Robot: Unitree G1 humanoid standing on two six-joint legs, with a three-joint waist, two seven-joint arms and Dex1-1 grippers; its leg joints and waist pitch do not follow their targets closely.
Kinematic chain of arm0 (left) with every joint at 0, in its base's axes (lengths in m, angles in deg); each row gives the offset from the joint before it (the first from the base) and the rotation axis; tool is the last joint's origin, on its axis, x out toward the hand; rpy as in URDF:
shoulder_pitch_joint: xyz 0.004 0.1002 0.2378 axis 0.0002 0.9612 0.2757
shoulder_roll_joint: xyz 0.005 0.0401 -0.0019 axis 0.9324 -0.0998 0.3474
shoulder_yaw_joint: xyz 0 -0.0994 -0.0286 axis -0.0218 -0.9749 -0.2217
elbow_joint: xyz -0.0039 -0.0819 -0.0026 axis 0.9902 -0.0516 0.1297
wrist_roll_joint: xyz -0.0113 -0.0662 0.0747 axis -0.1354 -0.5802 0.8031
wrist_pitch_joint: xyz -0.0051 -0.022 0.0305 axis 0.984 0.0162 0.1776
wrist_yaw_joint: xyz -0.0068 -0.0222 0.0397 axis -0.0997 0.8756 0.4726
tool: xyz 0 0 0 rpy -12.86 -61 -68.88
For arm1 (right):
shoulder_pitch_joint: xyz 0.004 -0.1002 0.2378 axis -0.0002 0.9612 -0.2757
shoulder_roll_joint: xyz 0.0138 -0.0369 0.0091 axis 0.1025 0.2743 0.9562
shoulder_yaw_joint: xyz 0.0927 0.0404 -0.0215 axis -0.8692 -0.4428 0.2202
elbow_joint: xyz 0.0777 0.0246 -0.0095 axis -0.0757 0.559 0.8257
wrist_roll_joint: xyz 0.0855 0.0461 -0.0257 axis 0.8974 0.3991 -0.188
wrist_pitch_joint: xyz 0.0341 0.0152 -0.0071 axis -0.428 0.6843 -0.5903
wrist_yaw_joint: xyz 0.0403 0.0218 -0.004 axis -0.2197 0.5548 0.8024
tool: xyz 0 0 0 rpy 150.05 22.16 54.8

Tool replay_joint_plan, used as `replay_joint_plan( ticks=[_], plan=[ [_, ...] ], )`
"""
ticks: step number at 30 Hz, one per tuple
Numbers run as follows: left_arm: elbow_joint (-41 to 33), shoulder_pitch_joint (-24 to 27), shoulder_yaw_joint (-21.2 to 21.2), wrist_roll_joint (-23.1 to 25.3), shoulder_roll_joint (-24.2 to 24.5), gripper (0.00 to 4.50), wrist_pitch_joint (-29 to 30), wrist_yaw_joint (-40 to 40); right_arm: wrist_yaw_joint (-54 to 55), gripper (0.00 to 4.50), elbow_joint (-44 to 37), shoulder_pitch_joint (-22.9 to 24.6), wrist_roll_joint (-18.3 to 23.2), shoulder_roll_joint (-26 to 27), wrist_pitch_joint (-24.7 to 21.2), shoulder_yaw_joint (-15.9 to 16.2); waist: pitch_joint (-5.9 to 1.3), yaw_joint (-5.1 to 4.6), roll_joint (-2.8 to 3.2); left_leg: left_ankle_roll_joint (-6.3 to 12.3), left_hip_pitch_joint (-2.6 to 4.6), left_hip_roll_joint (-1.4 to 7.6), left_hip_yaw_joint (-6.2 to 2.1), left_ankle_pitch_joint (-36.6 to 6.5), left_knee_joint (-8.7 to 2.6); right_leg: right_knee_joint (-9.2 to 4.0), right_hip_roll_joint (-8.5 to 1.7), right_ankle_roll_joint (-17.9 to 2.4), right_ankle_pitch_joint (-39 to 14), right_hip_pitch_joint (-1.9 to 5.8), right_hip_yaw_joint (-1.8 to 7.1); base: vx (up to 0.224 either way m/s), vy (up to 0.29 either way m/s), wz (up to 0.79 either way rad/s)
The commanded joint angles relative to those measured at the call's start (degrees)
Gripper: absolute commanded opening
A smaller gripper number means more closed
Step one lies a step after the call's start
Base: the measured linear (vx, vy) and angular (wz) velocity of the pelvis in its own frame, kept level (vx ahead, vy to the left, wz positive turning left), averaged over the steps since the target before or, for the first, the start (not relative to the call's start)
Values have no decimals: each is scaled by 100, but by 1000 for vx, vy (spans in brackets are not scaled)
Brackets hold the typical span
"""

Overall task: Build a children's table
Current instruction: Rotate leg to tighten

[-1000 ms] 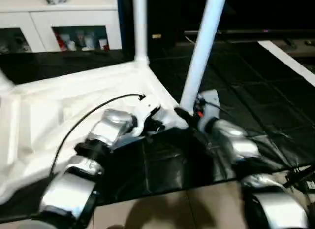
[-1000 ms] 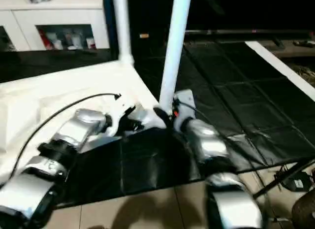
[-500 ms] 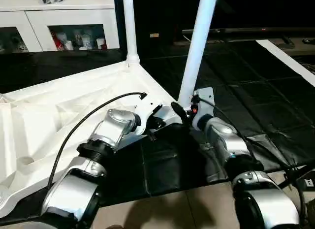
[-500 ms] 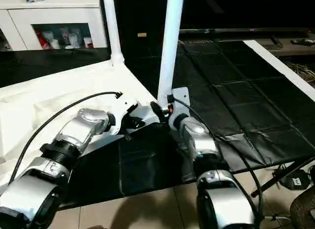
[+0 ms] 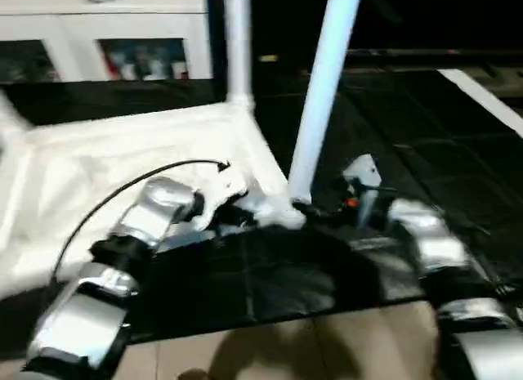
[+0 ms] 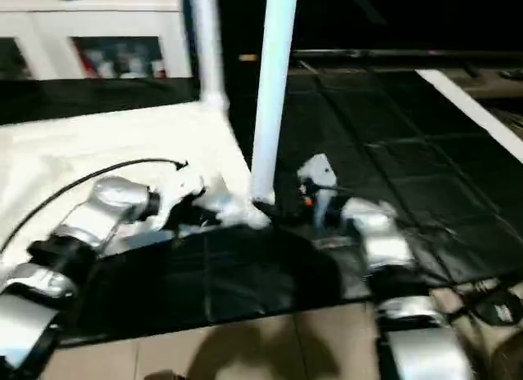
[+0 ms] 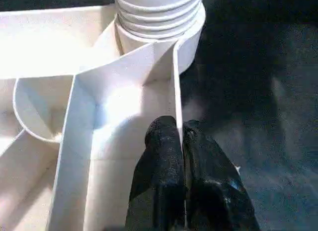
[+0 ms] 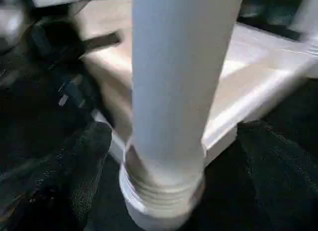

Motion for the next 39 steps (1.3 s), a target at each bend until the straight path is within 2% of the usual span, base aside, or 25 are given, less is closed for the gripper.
replay_joint_plan(
  ticks=[1, 2, 6, 9, 13, 14, 16, 18, 20, 25, 28, 30, 39],
  plan=[
    [-108, -31, 213, 68, 24, 0, -257, -409, -333, 436, -119, 42, -88, -115, 24, 150, -403, -15, 27, 469, 80, 74, 36, -660, -308, -363, -356, -1518, 462, 362, 307, 0, 0, 0],
    [-122, -25, 247, 65, 63, 0, -330, -543, -503, 436, -138, 40, -135, -163, 74, 237, -407, 17, 32, 431, 90, 78, 28, -707, -310, -366, -363, -1509, 358, 359, 302, 0, 0, 0],
    [-103, -30, 371, 52, 154, 0, -614, -980, -990, 436, -169, 12, -268, -258, 197, 539, -406, 41, 29, 359, 84, 85, 22, -749, -320, -361, -368, -1487, 282, 353, 302, 0, 0, 0],
    [-102, -43, 458, 52, 167, 0, -771, -1179, -1237, 436, -147, -56, -291, -219, 154, 705, -403, 55, -2, 375, 79, 82, 26, -715, -319, -358, -376, -1482, 244, 356, 306, 0, 0, 0],
    [-161, -32, 503, 42, 133, 0, -791, -1256, -1328, 436, -31, -132, -369, -143, 178, 833, -408, 74, -11, 365, 73, 86, 23, -690, -317, -356, -384, -1453, 160, 353, 306, 0, 0, 0],
    [-171, -30, 516, 45, 127, 0, -801, -1272, -1331, 436, 23, -160, -376, -118, 176, 842, -398, 72, -7, 353, 72, 88, 22, -712, -324, -363, -382, -1446, 106, 342, 304, 0, 0, 0],
    [-180, -22, 537, 50, 120, 0, -845, -1325, -1378, 403, 109, -208, -349, -94, 136, 843, -400, 75, -9, 336, 80, 94, 21, -752, -327, -366, -390, -1433, 15, 340, 307, 0, 0, 0],
    [-193, -10, 545, 47, 115, 0, -869, -1370, -1460, 400, 142, -229, -315, -90, 98, 843, -397, 79, -10, 320, 81, 95, 21, -779, -330, -372, -388, -1409, -45, 337, 310, 0, 0, 0],
    [-186, -3, 549, 53, 110, 0, -896, -1408, -1553, 366, 164, -236, -295, -95, 55, 858, -401, 84, -14, 334, 76, 91, 22, -739, -325, -366, -387, -1406, 12, 341, 310, 0, 0, 0],
    [-185, 11, 563, 50, 117, 0, -918, -1424, -1631, 323, 211, -252, -269, -98, 5, 870, -407, 91, -18, 368, 74, 89, 23, -670, -317, -355, -386, -1424, 106, 341, 306, 0, 0, 0],
    [-181, 20, 565, 58, 125, 0, -934, -1434, -1696, 311, 241, -252, -265, -97, -28, 875, -407, 91, -24, 369, 72, 86, 24, -661, -316, -353, -381, -1420, 83, 342, 304, 0, 0, 0],
    [-175, 22, 562, 61, 127, 0, -939, -1438, -1727, 284, 248, -248, -256, -91, -48, 868, -404, 97, -21, 363, 74, 90, 24, -695, -318, -360, -387, -1412, 27, 340, 306, 0, 0, 0],
    [-132, 19, 497, 16, 101, 0, -795, -1385, -1816, 273, 184, -180, -182, -46, -198, 861, -409, 105, -21, 361, 73, 86, 26, -662, -313, -356, -384, -1407, 55, 340, 304, 0, 0, 0]
  ],
)
